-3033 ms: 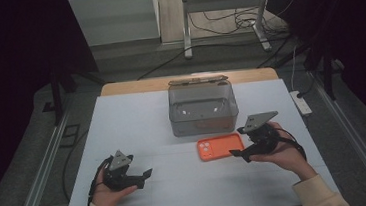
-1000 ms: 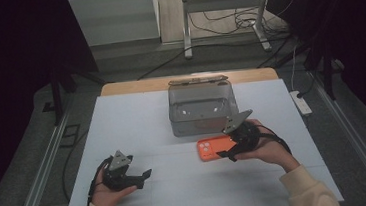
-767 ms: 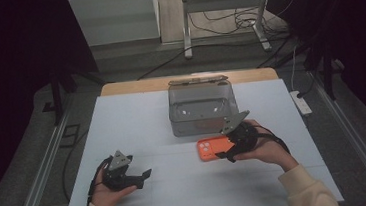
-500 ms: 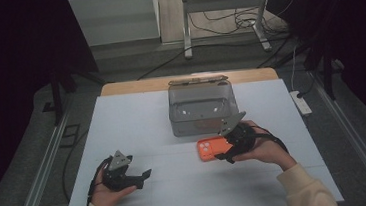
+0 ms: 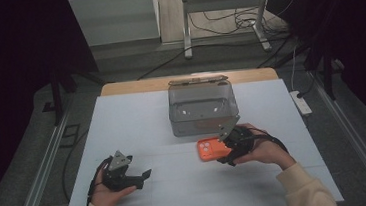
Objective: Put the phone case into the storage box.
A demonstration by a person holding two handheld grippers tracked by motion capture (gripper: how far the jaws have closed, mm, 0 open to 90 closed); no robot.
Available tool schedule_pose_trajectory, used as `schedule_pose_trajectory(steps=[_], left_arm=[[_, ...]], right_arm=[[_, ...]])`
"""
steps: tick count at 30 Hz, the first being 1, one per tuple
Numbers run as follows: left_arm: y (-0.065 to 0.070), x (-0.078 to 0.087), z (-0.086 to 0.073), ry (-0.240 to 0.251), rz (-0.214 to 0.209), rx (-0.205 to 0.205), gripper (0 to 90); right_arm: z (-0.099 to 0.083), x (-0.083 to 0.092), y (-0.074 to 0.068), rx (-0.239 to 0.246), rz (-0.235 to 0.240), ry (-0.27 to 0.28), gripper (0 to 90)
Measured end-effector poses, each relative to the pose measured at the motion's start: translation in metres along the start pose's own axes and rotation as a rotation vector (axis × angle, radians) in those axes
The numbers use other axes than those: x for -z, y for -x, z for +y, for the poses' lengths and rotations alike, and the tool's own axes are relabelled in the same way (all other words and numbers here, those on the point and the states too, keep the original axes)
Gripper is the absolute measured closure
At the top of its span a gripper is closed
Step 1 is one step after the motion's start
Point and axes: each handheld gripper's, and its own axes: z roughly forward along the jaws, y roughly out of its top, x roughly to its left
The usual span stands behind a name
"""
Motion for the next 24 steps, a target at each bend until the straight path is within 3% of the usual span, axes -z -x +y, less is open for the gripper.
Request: schedule_pose_trajectory(steps=[24], left_arm=[[0.0, 0.001, 0.0, 0.001, 0.004, 0.001, 12.0]], right_arm=[[-0.005, -0.016, 0.003, 0.02, 0.022, -0.07, 25.7]])
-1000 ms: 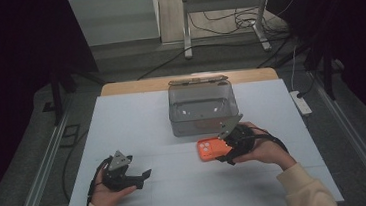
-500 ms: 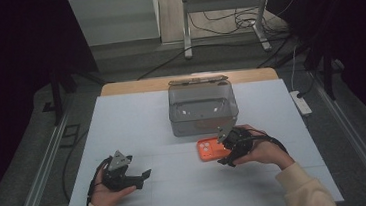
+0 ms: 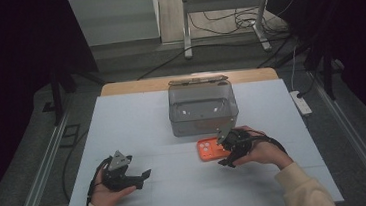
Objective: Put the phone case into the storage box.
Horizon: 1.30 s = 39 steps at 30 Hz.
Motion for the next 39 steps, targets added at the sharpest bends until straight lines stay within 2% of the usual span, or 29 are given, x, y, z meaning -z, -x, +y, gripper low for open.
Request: schedule_pose_trajectory(steps=[19, 28, 33, 39], left_arm=[[0.0, 0.0, 0.0, 0.001, 0.0, -0.001, 12.0], [0.0, 0.001, 0.0, 0.001, 0.001, -0.004, 12.3], [0.0, 0.001, 0.0, -0.002, 0.0, -0.005, 12.4], [-0.001, 0.001, 0.0, -0.001, 0.0, -0.003, 12.3]], right_arm=[[0.001, -0.007, 0.002, 0.017, 0.008, -0.021, 34.6], [0.001, -0.009, 0.002, 0.022, 0.021, -0.039, 45.6], [0.002, -0.012, 0.001, 0.043, 0.036, -0.047, 53.5], [0.002, -0.013, 0.0, 0.067, 0.03, -0.068, 62.2]])
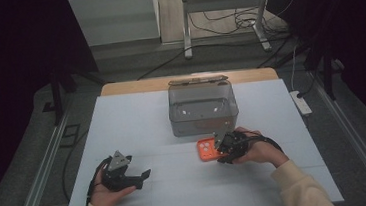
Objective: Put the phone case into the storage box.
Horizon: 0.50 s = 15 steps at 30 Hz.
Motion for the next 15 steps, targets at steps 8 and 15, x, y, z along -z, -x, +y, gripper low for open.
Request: schedule_pose_trajectory(steps=[8, 15], left_arm=[[-0.0001, -0.0001, -0.0001, -0.001, 0.0, 0.001, 12.3], [0.0001, 0.0001, -0.0001, -0.003, 0.001, -0.001, 12.3]], right_arm=[[0.0009, 0.0, -0.0009, 0.059, -0.026, -0.007, 70.8], [0.0008, -0.0003, 0.0005, 0.077, -0.026, -0.006, 73.0]])
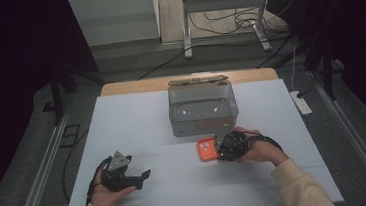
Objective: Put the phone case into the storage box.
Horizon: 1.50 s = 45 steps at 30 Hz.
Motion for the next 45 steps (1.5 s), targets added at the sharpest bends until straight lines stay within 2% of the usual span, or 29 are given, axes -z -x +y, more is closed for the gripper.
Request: schedule_pose_trajectory(steps=[11, 21, 34, 42, 44, 45], left_arm=[[0.0, -0.0003, 0.0, 0.0, -0.001, 0.001, 12.3], [0.0, 0.0, -0.0002, 0.0, 0.0, 0.001, 12.3], [0.0, -0.0002, -0.0005, -0.002, -0.001, 0.002, 12.3], [-0.0002, 0.0002, -0.0005, -0.001, 0.0, 0.002, 12.3], [-0.0003, 0.0005, -0.0007, -0.001, 0.0, 0.002, 12.3], [-0.0004, 0.0006, -0.0007, -0.001, 0.001, 0.003, 12.3]], right_arm=[[0.0001, -0.0009, 0.0043, 0.012, 0.03, 0.002, 73.4], [0.0024, -0.0008, 0.0051, 0.033, 0.029, -0.022, 73.3], [0.0031, -0.0015, 0.0064, 0.039, 0.03, -0.025, 69.8], [0.0043, -0.0011, 0.0045, 0.061, 0.026, -0.034, 74.7], [0.0045, -0.0009, 0.0034, 0.07, 0.043, -0.033, 80.7], [0.0045, -0.0009, 0.0033, 0.073, 0.041, -0.033, 81.0]])
